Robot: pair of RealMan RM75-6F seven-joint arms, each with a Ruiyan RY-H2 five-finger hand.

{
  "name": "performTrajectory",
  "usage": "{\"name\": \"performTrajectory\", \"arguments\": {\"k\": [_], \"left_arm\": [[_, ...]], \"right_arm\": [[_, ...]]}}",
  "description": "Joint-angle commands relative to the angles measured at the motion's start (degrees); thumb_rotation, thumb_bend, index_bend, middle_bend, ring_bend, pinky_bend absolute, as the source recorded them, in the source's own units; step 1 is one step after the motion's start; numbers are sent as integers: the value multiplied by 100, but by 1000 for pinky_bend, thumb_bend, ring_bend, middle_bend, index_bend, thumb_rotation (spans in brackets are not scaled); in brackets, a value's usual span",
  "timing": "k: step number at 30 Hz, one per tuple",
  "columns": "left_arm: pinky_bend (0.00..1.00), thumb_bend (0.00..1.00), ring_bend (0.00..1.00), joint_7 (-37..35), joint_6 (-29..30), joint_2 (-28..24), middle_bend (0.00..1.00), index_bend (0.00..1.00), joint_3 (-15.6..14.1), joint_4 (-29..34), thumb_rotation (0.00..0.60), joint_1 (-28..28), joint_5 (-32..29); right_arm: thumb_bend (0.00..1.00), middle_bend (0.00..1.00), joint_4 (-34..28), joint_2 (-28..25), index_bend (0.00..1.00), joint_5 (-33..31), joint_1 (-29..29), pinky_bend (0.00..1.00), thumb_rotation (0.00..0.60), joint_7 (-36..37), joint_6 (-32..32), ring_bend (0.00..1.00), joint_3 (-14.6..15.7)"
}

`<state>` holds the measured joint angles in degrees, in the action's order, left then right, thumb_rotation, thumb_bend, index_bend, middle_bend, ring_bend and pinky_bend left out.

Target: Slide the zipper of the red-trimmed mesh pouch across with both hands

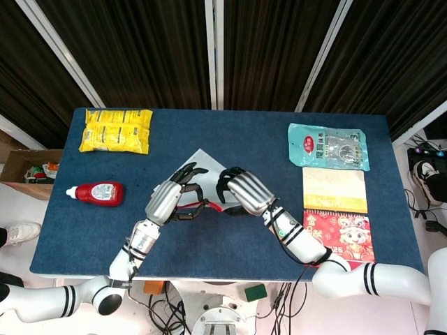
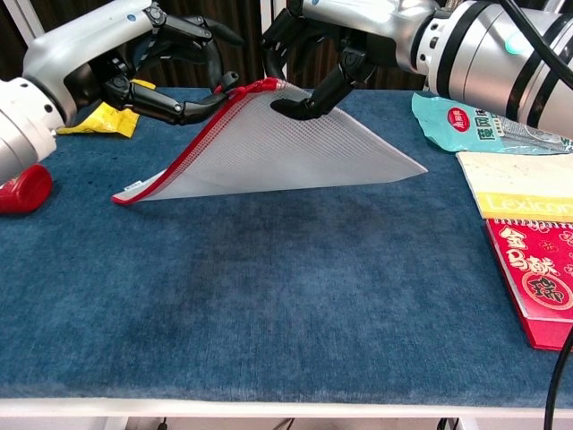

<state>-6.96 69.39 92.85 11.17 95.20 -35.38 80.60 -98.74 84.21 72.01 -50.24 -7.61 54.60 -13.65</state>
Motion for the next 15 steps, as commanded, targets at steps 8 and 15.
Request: {"name": "performTrajectory", "arguments": {"k": [8,15], "left_arm": [[124,514,27,86,-215,11,165,633,76,39,600,-65,-246],[125,514,27,217,-319,10,165,633,115,39,600,-108,-378]], "right_arm": [[779,512,-248,-205,805,108,51,310,600,-121,6,240,95],[804,512,-405,-369,801,243,75,310,600,-119,-24,236,157]]}}
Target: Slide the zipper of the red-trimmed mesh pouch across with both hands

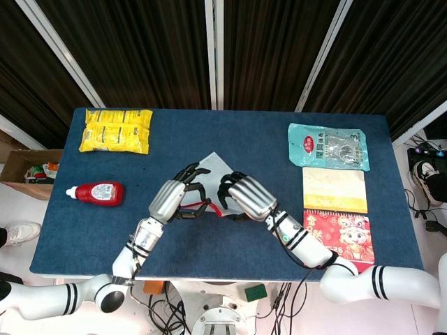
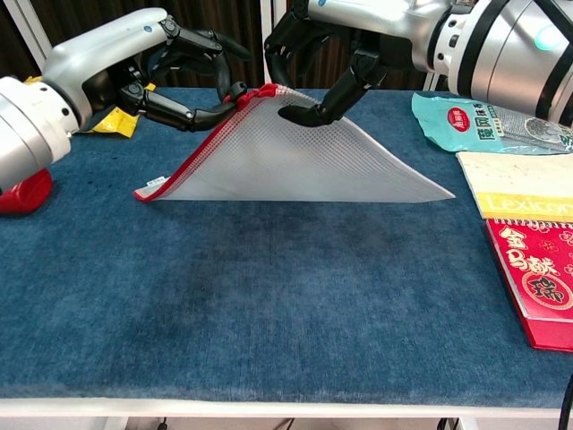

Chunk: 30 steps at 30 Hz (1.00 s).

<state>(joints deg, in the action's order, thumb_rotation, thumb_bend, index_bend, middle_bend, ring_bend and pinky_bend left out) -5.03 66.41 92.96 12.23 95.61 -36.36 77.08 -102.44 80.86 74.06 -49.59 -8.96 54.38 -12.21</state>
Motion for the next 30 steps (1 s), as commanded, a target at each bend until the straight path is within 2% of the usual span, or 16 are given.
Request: {"name": "performTrajectory", "arguments": {"k": [1,21,30], "left_arm": [[125,513,27,39,-35,0,165,633,12,-5,600,-14,-44],[125,514,27,371,-132,86,165,632,10,-267,600,-39,-290],[124,515,27,703,-15,235,166,633,-29,-684,600,-6,-340]], "right_arm": [[808,512,-52,-54,800,58,13,310,600,24,-6,236,21],[825,513,-282,-429,804,705,223,310,600,495,197,237,181],[826,514,-380,-660,806,987,384,310,600,676,306,238,340]]}}
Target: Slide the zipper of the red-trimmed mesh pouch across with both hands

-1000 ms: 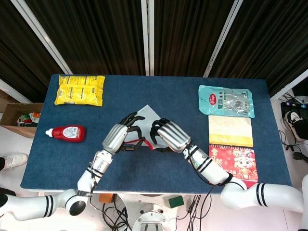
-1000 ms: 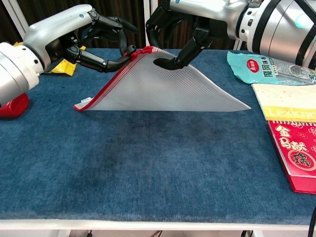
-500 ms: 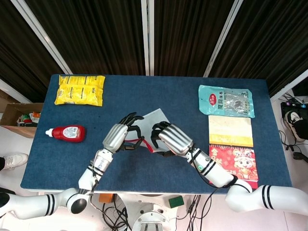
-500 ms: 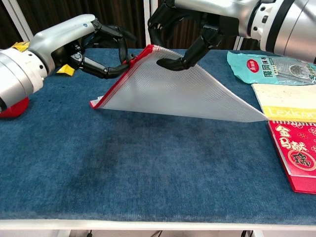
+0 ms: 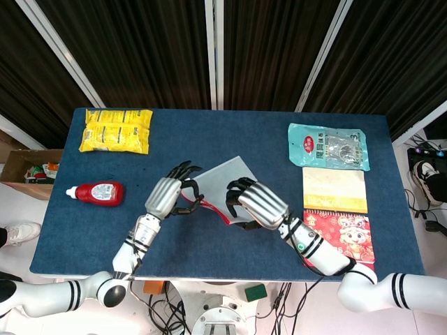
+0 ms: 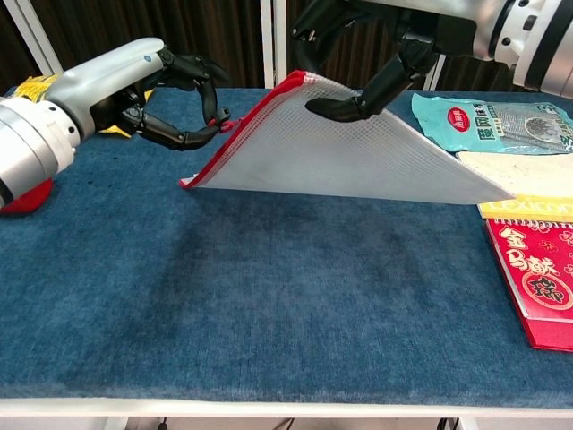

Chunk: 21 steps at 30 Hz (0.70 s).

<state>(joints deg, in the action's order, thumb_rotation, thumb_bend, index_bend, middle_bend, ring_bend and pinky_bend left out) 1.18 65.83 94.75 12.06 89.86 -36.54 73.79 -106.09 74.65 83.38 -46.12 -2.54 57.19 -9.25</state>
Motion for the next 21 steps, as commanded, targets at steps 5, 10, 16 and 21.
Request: {"name": "performTrajectory", "arguments": {"k": [5,10,16,21], "left_arm": [[125,515,27,250,122,148,165,633,-27,-386,600,41,-29],[125,516,27,401,169,243,165,632,-49,-713,600,76,-71],[125,517,27,519,219,440,165,632,-27,-1233,600,115,-171],[125,517,27,526,267,550,165,632,-5,-1619,600,167,-222]], "right_arm": [[825,515,-38,-136,808,258,157,310,600,177,134,241,162],[826,515,-60,-250,809,481,272,310,600,334,268,244,259],[826,517,-76,-406,812,690,358,311,600,440,268,249,418],[827,518,-51,-497,814,792,422,312,600,504,232,250,548]]}}
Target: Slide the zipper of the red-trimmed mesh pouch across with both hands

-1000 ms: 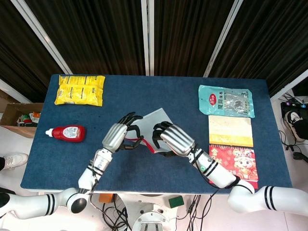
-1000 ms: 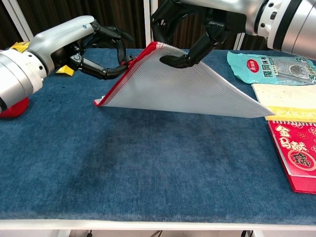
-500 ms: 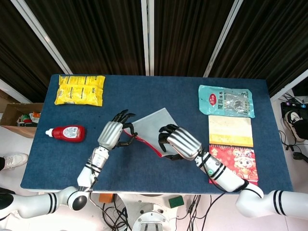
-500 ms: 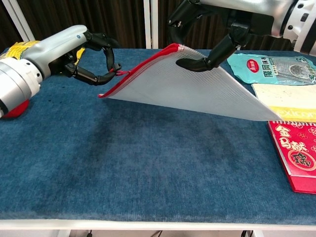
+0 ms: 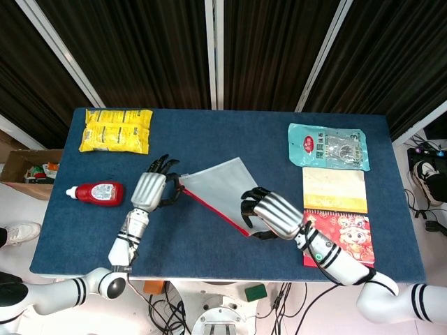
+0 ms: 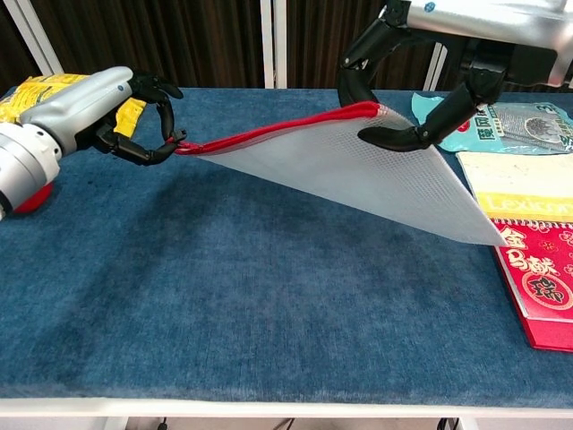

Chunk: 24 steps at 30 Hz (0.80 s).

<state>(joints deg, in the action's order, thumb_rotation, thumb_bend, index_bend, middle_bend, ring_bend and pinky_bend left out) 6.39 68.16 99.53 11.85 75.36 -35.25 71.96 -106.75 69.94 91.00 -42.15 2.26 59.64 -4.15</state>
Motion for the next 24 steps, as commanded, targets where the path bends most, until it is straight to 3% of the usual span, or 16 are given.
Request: {"name": "performTrajectory", "arguments": {"k": [1,11,24], "left_arm": [[125,517,27,-11,46,97,166,632,22,-259,600,51,-45],[124,519,27,-143,55,274,166,631,141,-922,600,79,-107],[124,519,27,-225,34,353,166,628,241,-1278,600,79,-123]], "right_arm": [[827,518,27,-38,814,48,41,312,600,43,-15,250,61],[828,519,53,-77,816,175,103,313,600,96,-20,251,139],[830,521,51,-47,819,136,119,313,600,14,-97,251,123]]}}
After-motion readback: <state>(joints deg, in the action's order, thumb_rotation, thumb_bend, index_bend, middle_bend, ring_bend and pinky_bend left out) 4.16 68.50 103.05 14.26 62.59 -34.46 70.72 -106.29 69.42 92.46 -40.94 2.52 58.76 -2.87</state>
